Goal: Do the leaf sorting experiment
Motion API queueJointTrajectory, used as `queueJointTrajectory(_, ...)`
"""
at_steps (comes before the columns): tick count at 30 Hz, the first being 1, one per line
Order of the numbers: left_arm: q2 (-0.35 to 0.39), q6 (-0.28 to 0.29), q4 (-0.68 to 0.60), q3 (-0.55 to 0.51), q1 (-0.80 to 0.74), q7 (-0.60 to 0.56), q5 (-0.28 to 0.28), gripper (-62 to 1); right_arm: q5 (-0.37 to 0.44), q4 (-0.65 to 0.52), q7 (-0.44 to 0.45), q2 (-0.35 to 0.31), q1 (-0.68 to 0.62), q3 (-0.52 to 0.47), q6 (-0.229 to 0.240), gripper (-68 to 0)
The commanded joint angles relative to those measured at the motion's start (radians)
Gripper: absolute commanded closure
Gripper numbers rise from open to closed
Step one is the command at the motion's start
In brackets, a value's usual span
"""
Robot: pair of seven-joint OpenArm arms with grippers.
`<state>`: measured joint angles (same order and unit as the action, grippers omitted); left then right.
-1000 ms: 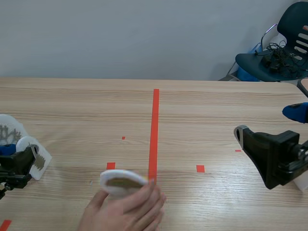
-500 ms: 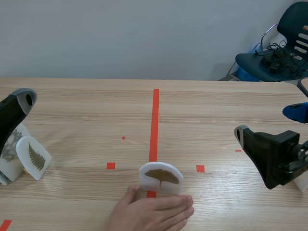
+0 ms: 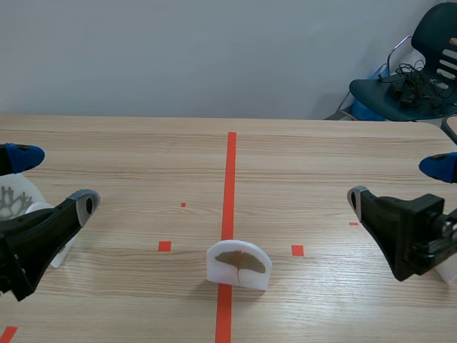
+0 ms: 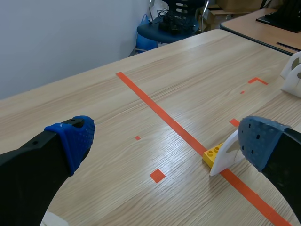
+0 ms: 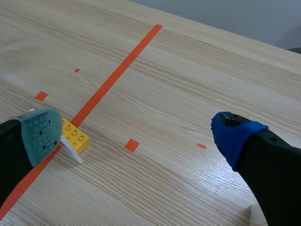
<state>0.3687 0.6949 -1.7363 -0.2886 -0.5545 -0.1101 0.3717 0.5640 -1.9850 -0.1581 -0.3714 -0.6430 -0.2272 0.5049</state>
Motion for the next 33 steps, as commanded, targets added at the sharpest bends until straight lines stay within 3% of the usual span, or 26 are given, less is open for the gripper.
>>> queueJointTrajectory(1, 0.001, 0.001, -0.005, -0.003, 0.003, -0.02, 0.013, -62.3, 0.003, -0.002, 0.014, 0.0, 0.014, -0.003, 0.002, -67.9)
queueJointTrajectory(8, 0.001, 0.001, -0.005, -0.003, 0.003, -0.02, 0.013, -62.3, -0.042, 0.089, 0.015, 0.0, 0.079, 0.076, 0.024, -67.9)
queueJointTrajectory(13, 0.0, 0.001, -0.005, -0.003, 0.003, -0.02, 0.013, -62.3, -0.081, 0.261, 0.062, 0.001, 0.185, 0.185, 0.082, -67.9)
queueJointTrajectory(17, 0.0, 0.001, -0.005, -0.003, 0.003, -0.02, 0.013, -62.3, -0.167, 0.388, 0.139, 0.006, 0.258, 0.286, 0.148, -67.9)
queueJointTrajectory(26, 0.0, 0.001, -0.005, -0.003, 0.003, -0.02, 0.01, -62.3, -0.48, 0.609, 0.441, 0.069, 0.363, 0.467, 0.146, -67.9)
queueJointTrajectory(31, 0.0, 0.001, -0.005, -0.003, 0.004, -0.021, 0.01, -62.3, -0.578, 0.719, 0.541, 0.117, 0.415, 0.542, 0.06, -67.9)
queueJointTrajectory(33, 0.0, 0.001, -0.005, -0.003, 0.004, -0.021, 0.01, -62.3, -0.612, 0.758, 0.583, 0.132, 0.431, 0.564, 0.051, -67.9)
